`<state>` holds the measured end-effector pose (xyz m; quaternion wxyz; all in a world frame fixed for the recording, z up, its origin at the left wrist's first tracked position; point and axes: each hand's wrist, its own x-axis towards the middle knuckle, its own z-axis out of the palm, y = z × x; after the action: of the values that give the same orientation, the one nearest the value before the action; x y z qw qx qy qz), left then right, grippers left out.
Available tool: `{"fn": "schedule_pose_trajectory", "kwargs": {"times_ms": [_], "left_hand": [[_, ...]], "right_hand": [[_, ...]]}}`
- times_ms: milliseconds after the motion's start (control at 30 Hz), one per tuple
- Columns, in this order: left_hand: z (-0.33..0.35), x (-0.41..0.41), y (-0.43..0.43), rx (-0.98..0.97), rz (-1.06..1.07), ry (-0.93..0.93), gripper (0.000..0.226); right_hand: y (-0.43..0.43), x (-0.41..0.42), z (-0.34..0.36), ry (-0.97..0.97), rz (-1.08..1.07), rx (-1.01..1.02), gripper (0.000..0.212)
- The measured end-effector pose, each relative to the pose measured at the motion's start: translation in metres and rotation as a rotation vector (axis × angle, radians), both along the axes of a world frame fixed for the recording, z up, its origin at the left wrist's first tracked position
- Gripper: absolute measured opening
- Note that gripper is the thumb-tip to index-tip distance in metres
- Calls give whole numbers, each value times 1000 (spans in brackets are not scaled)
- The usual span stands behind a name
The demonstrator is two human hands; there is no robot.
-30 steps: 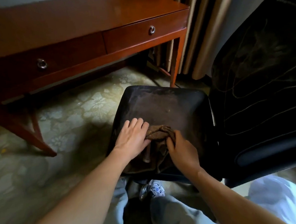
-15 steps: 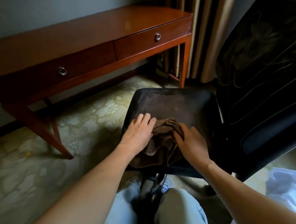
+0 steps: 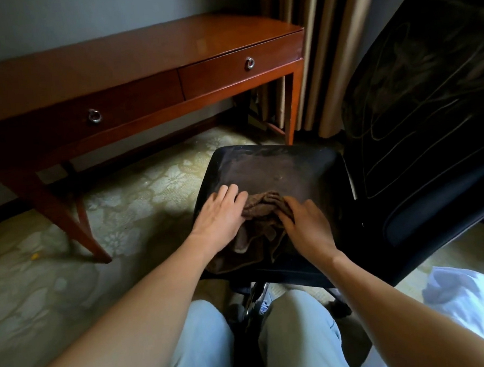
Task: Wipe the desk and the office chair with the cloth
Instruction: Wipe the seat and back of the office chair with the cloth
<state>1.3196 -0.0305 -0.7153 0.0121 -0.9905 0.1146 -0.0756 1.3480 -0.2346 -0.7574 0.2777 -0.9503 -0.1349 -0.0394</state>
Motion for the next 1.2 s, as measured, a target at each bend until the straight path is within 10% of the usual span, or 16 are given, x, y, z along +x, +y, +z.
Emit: {"fn": "schedule_pose_trajectory", "kwargs": {"times_ms": [1200], "left_hand": [[20, -54, -13, 1, -5, -37, 45]], "right_hand": [[-12, -63, 44, -33, 4, -133, 34]]}}
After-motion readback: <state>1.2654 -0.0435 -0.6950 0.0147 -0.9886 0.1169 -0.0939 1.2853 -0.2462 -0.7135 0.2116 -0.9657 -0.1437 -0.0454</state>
